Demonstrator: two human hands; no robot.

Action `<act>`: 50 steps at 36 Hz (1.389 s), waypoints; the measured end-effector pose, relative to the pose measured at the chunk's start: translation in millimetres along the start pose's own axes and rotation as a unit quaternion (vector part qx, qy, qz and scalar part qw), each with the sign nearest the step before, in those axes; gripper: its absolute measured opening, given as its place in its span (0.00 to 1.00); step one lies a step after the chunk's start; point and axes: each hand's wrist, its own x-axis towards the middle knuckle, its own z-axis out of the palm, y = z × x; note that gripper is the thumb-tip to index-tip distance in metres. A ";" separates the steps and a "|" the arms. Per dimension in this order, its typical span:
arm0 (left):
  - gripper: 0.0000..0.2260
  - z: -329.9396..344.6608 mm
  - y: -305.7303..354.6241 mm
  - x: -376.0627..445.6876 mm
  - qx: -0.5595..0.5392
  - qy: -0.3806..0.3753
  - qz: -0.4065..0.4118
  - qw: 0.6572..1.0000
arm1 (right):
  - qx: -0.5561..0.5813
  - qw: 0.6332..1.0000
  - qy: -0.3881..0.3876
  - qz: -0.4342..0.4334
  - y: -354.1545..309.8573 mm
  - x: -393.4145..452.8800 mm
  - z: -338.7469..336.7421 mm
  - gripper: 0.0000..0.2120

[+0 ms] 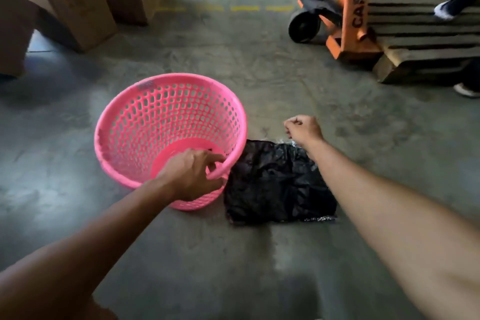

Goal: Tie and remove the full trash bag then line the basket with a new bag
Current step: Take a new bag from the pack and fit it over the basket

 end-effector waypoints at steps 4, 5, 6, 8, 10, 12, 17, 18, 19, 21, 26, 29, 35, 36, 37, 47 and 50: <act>0.23 1.4 -7.5 9.8 -0.028 -0.007 -0.025 0.999 | -0.089 0.991 -0.025 0.101 54.3 -30.9 -0.4 0.16; 0.26 2.0 -7.6 10.6 -0.033 0.008 -0.020 0.999 | -0.109 0.987 -0.035 0.114 68.9 -28.0 -1.1 0.17; 0.27 -0.5 -6.7 8.4 -0.038 0.043 -0.005 0.998 | -0.127 0.984 -0.038 0.123 79.8 -24.0 -0.9 0.18; 0.23 -3.9 7.2 8.0 -0.043 0.153 0.043 0.986 | -0.165 0.978 -0.045 0.120 97.9 -7.5 -7.3 0.21; 0.15 -10.3 32.1 8.3 -0.053 0.238 0.094 0.965 | -0.199 0.973 -0.055 0.104 103.8 10.4 -19.9 0.20; 0.08 -9.9 64.5 14.0 -0.074 0.246 0.137 0.957 | -0.233 0.968 -0.058 0.075 103.1 24.9 -39.2 0.18; 0.07 57.2 103.9 42.3 -0.106 0.069 0.076 0.989 | -0.309 0.946 -0.098 0.009 95.6 38.1 -80.0 0.11; 0.09 79.9 101.0 49.1 -0.115 0.020 0.028 0.993 | -0.322 0.941 -0.104 0.003 98.7 37.8 -84.4 0.11; 0.12 102.4 93.7 54.1 -0.128 -0.024 -0.031 0.991 | -0.335 0.936 -0.107 0.002 101.8 35.7 -87.0 0.11; 0.23 148.5 73.9 61.2 -0.155 -0.058 -0.167 0.972 | -0.340 0.934 -0.112 0.023 121.3 34.2 -84.6 0.12; 0.41 226.8 32.4 67.2 -0.162 -0.020 -0.426 0.890 | -0.213 0.960 -0.125 0.129 186.0 19.6 -60.4 0.18; 0.44 250.0 16.0 69.5 -0.220 0.016 -0.470 0.855 | -0.123 0.966 -0.141 0.180 242.2 35.2 -31.8 0.37; 0.36 269.5 -4.9 68.7 -0.301 0.079 -0.481 0.820 | 0.045 0.969 -0.104 0.220 209.4 -3.1 -28.5 0.11; 0.33 259.7 3.4 69.3 -0.322 0.098 -0.469 0.817 | 0.063 0.968 -0.097 0.223 214.7 3.2 -27.5 0.15; 0.28 250.0 13.3 70.6 -0.342 0.106 -0.453 0.817 | 0.076 0.968 -0.088 0.221 229.3 14.7 -26.0 0.24; 0.13 168.9 74.0 92.6 -0.449 0.039 -0.240 0.860 | 0.174 0.970 -0.044 0.166 177.6 7.6 -86.9 0.16; 0.13 135.7 99.4 92.4 -0.469 0.024 -0.182 0.864 | 0.177 0.974 -0.014 0.141 143.0 -3.0 -115.2 0.14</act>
